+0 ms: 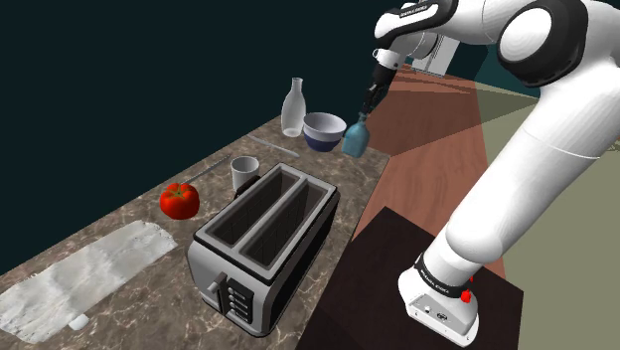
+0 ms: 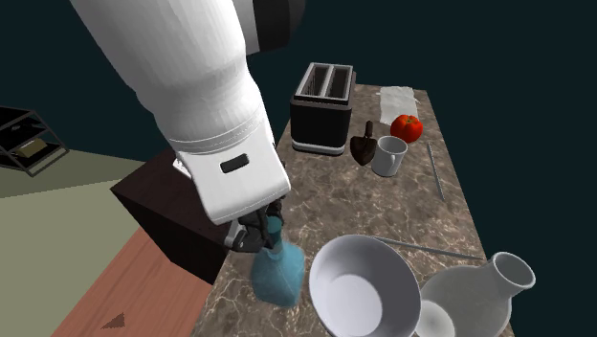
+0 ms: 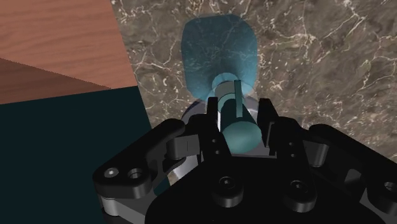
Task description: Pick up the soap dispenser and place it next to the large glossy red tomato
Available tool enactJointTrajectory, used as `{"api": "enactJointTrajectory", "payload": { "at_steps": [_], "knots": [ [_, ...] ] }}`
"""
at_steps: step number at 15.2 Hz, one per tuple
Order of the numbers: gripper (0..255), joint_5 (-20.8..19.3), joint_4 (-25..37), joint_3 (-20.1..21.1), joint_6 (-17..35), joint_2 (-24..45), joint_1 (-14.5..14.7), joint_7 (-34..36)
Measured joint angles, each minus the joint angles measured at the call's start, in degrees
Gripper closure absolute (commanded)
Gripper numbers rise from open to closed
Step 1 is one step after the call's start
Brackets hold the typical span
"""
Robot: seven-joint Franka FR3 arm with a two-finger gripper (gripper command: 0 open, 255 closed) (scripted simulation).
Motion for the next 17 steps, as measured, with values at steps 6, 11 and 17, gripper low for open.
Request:
{"api": "enactJointTrajectory", "payload": {
  "at_steps": [6, 11, 17],
  "knots": [
    [255, -0.8, 3.6, 0.0, -4.3, -0.9, 0.0, 1.0],
    [255, -1.1, 7.1, 0.1, -7.9, -1.2, 0.1, 1.8],
    [255, -1.2, 11.8, 0.0, -12.6, -1.1, 0.0, 2.3]
  ]
}}
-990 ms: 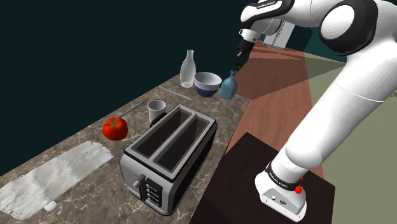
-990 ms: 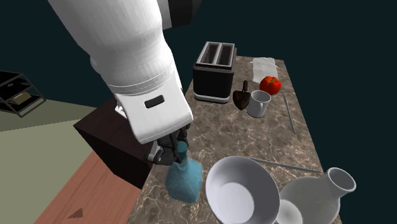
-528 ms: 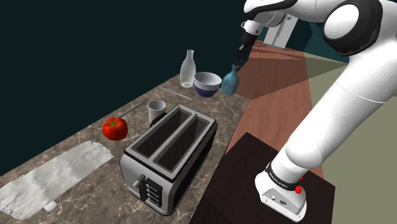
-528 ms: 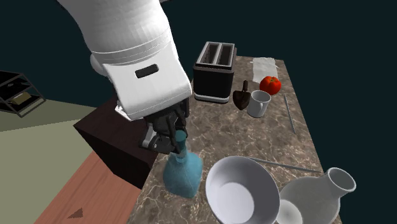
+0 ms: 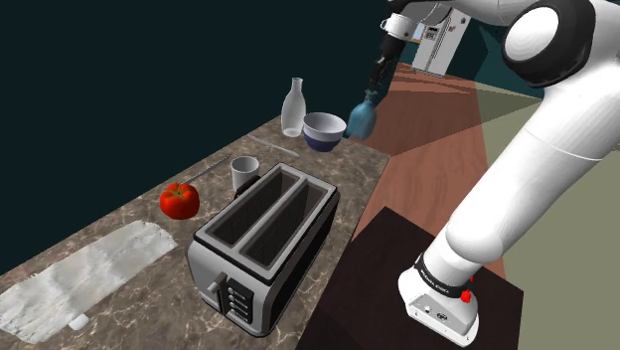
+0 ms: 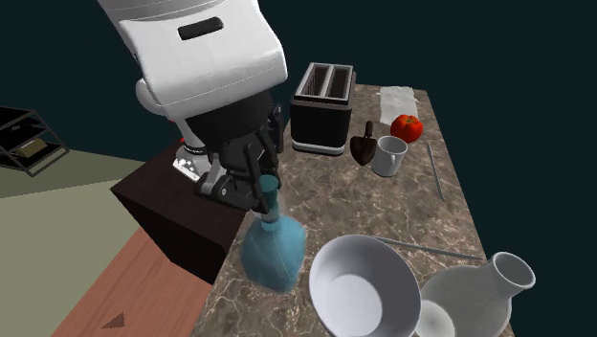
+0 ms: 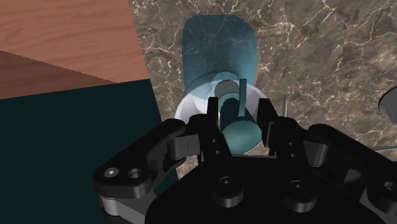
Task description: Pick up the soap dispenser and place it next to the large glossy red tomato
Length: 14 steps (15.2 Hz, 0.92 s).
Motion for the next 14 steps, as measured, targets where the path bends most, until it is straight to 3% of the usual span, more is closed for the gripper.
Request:
{"api": "enactJointTrajectory", "payload": {
  "at_steps": [14],
  "knots": [
    [255, 1.0, 13.5, -0.6, -11.5, 2.3, -0.5, 0.6]
  ]
}}
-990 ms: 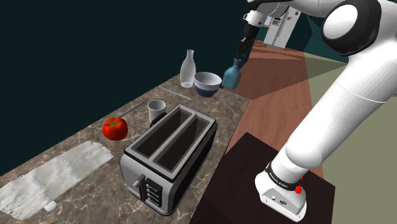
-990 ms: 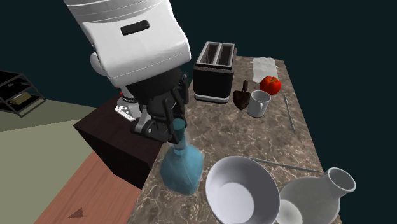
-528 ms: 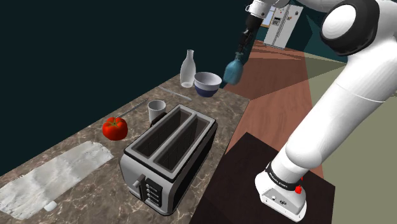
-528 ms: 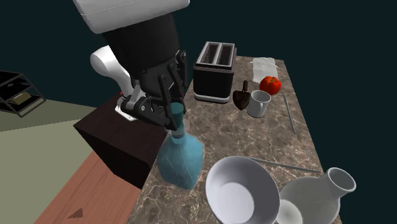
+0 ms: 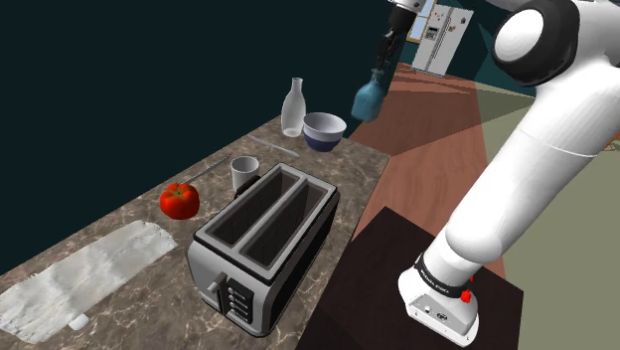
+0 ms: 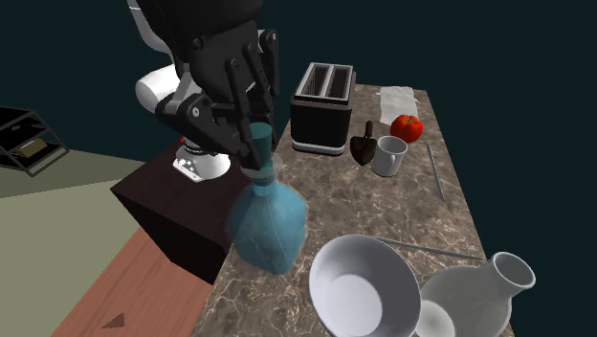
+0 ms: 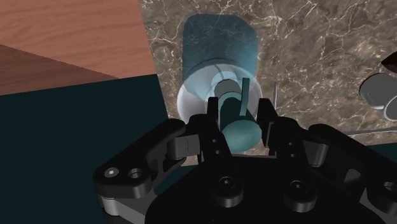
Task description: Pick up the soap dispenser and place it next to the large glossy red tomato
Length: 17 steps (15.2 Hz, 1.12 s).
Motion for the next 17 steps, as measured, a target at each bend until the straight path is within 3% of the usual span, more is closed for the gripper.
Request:
{"api": "enactJointTrajectory", "payload": {
  "at_steps": [17],
  "knots": [
    [255, 5.3, 23.4, -1.8, -16.3, 8.6, -3.4, -0.5]
  ]
}}
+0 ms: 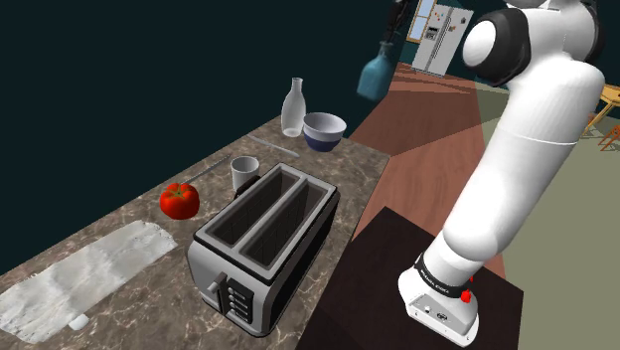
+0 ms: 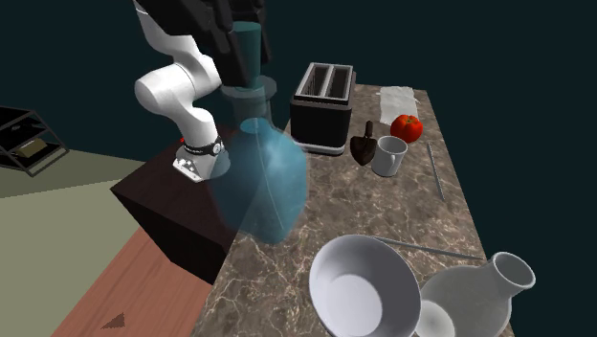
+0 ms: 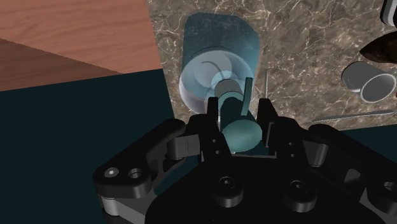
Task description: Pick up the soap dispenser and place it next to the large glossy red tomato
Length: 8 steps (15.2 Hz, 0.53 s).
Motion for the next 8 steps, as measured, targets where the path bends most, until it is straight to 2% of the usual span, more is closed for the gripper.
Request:
{"api": "enactJointTrajectory", "payload": {
  "at_steps": [4, 6, 8],
  "knots": [
    [255, 3.4, 10.0, -0.6, -6.0, 4.7, -3.0, -0.3],
    [255, 1.7, 6.8, 0.0, -4.8, 2.1, -0.4, 1.6],
    [255, -1.5, 0.1, 1.2, -1.8, -2.7, 3.4, 4.4]
  ]
}}
